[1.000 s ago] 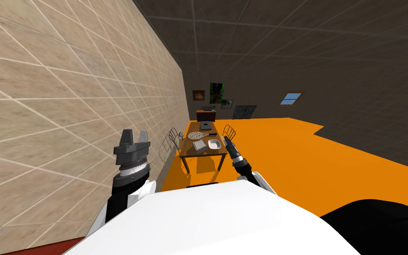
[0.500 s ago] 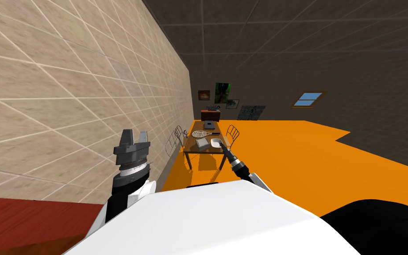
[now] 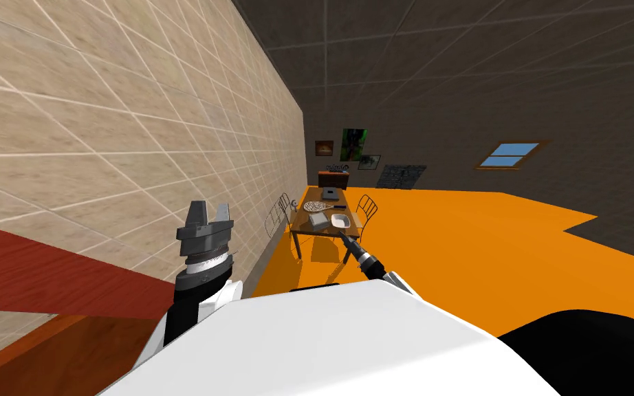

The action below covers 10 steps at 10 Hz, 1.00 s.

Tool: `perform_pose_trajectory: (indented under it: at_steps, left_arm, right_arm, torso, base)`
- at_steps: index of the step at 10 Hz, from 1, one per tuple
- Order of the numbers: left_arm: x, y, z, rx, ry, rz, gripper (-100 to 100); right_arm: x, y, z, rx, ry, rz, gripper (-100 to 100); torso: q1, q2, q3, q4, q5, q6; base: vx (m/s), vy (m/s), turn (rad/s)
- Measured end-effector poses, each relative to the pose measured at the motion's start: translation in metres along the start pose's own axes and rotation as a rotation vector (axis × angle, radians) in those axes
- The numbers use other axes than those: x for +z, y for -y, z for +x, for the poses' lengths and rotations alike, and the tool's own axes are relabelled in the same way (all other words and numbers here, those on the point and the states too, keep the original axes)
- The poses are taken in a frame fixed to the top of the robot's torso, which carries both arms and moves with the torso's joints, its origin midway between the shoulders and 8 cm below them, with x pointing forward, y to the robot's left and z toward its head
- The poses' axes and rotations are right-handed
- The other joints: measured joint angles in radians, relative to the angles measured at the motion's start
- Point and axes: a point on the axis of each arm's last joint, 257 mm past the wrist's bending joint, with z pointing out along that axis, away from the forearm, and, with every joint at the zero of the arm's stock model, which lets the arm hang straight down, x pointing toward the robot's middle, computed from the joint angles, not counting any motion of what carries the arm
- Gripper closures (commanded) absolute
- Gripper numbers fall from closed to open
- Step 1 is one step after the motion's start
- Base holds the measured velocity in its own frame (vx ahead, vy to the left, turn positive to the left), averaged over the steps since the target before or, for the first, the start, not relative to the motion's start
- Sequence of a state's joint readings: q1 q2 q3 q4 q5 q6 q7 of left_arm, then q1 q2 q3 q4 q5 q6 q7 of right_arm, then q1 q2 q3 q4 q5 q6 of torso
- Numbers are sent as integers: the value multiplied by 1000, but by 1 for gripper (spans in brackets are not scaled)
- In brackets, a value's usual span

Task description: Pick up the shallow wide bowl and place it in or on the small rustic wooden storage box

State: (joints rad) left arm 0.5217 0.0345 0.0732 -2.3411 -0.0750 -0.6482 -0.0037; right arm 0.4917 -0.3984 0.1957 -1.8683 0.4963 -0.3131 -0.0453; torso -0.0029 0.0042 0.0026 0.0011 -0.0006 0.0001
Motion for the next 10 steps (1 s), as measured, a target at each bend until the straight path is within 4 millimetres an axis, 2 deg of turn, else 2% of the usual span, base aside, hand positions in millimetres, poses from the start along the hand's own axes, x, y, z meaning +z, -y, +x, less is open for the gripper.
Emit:
perform_pose_trajectory:
  at_steps: [3, 4, 10]
  left_arm:
    - [0, 0, 0, 0, 0, 0, 0]
    - [0, 0, 0, 0, 0, 0, 0]
    - [0, 0, 0, 0, 0, 0, 0]
  right_arm:
    - [-6, 33, 20, -81, -73, 69, -100]
    - [-14, 49, 34, -115, -108, 102, -100]
    - [-38, 115, 65, -322, -267, 229, -100]
  torso:
    - [1, -1, -1, 0, 0, 0]
    - [0, -1, -1, 0, 0, 0]
    - [1, -2, -1, 0, 0, 0]
  base:
    - [-60, 1, 166]
    - [-50, -4, 89]
    - [-50, 12, 129]
